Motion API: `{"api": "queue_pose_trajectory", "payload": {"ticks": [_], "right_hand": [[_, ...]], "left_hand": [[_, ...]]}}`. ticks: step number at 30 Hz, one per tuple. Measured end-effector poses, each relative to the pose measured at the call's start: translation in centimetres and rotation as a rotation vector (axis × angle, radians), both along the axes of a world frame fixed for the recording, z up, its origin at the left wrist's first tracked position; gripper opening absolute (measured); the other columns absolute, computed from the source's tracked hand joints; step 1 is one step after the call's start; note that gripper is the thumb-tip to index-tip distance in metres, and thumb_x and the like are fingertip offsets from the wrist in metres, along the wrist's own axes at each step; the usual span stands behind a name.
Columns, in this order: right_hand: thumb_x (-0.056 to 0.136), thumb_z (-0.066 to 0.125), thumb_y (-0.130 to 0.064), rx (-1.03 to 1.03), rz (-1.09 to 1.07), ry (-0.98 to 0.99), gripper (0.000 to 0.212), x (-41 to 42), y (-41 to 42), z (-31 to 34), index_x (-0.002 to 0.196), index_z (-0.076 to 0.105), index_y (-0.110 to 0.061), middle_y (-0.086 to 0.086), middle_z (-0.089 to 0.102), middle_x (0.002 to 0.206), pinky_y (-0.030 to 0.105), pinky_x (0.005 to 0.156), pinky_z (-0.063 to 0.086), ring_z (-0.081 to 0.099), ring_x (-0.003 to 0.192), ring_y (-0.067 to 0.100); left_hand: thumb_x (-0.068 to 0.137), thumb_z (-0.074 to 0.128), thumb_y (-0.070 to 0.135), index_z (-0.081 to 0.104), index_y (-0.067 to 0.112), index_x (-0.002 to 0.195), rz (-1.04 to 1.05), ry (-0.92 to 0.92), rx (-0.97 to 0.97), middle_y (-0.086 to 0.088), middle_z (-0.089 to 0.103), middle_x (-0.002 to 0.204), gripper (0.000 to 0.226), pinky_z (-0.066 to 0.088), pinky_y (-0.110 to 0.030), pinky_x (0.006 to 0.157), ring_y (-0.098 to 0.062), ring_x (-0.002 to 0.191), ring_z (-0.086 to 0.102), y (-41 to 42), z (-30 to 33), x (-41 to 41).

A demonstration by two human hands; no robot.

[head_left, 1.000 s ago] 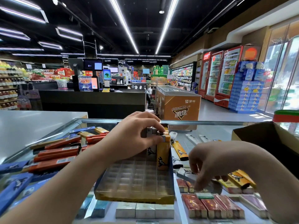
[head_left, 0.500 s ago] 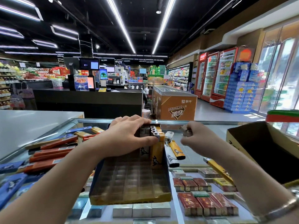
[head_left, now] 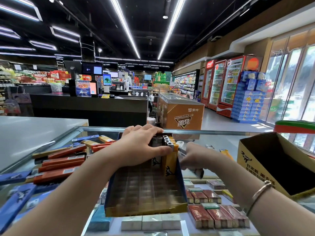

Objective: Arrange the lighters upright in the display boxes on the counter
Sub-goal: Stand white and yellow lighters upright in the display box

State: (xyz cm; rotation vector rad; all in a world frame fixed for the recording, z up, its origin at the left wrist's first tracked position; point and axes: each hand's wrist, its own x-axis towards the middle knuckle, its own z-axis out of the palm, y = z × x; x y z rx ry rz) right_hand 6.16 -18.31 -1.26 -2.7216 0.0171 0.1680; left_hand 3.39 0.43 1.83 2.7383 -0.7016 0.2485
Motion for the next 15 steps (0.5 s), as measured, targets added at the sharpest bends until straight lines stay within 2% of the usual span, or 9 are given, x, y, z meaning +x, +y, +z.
{"api": "queue_pose_trajectory", "payload": {"ticks": [1, 2, 5, 8, 10, 12, 15], "right_hand": [[0.072, 0.069, -0.020, 0.001, -0.024, 0.000, 0.043, 0.0, 0.0, -0.1, 0.105, 0.045, -0.007, 0.004, 0.055, 0.077, 0.021, 0.046, 0.042, 0.054, 0.064, 0.012], [0.072, 0.068, -0.019, -0.016, -0.029, -0.011, 0.045, 0.0, -0.1, -0.2, 0.107, 0.042, -0.007, 0.004, 0.054, 0.079, 0.022, 0.047, 0.041, 0.054, 0.066, 0.012], [0.072, 0.066, -0.017, -0.087, 0.013, -0.040, 0.020, 0.2, -0.3, -0.1, 0.078, 0.048, -0.013, 0.003, 0.052, 0.074, 0.021, 0.045, 0.036, 0.050, 0.062, 0.012], [0.070, 0.069, -0.015, -0.028, 0.021, -0.048, 0.021, 0.2, -1.1, 0.6, 0.078, 0.051, -0.011, 0.005, 0.054, 0.074, 0.020, 0.047, 0.039, 0.054, 0.061, 0.015], [0.071, 0.072, -0.011, 0.151, -0.008, -0.065, 0.024, -0.1, -1.9, 0.8, 0.088, 0.056, -0.004, 0.009, 0.057, 0.076, 0.022, 0.049, 0.044, 0.056, 0.062, 0.018], [0.073, 0.070, -0.002, 0.450, -0.022, -0.040, 0.027, -0.6, -3.0, 1.1, 0.096, 0.056, 0.001, 0.016, 0.061, 0.078, 0.025, 0.050, 0.049, 0.061, 0.060, 0.022], [0.077, 0.060, 0.007, 0.826, 0.049, -0.002, 0.027, -1.6, -4.5, 2.5, 0.102, 0.055, -0.002, 0.020, 0.066, 0.085, 0.030, 0.050, 0.053, 0.067, 0.061, 0.022]], "left_hand": [[0.058, 0.029, 0.079, 0.029, 0.040, 0.138, -0.003, -0.001, 0.000, 0.016, 0.034, 0.141, 0.089, 0.015, -0.028, 0.093, -0.010, 0.123, 0.026, 0.0, 0.0, 0.0], [0.058, 0.029, 0.079, 0.029, 0.040, 0.138, -0.005, -0.003, 0.002, 0.016, 0.034, 0.141, 0.089, 0.015, -0.029, 0.095, -0.011, 0.123, 0.026, 0.0, -0.1, 0.1], [0.060, 0.028, 0.080, 0.029, 0.039, 0.139, -0.005, -0.005, 0.012, 0.015, 0.033, 0.141, 0.089, 0.015, -0.031, 0.098, -0.012, 0.123, 0.027, 0.1, -0.1, 0.2], [0.063, 0.028, 0.079, 0.028, 0.038, 0.139, 0.005, -0.017, 0.018, 0.015, 0.033, 0.142, 0.087, 0.016, -0.035, 0.102, -0.013, 0.125, 0.027, -0.1, -0.3, 0.3], [0.062, 0.025, 0.081, 0.028, 0.037, 0.140, 0.008, -0.041, 0.019, 0.014, 0.033, 0.142, 0.089, 0.015, -0.036, 0.105, -0.013, 0.126, 0.027, -0.2, -0.6, 0.4], [0.062, 0.022, 0.082, 0.028, 0.036, 0.140, 0.008, -0.069, 0.021, 0.014, 0.034, 0.142, 0.091, 0.014, -0.038, 0.108, -0.013, 0.127, 0.027, -0.4, -0.9, 0.4], [0.069, 0.025, 0.079, 0.027, 0.036, 0.141, 0.008, -0.104, 0.001, 0.014, 0.033, 0.142, 0.084, 0.013, -0.038, 0.108, -0.011, 0.128, 0.026, -0.9, -1.2, 0.5]]}}
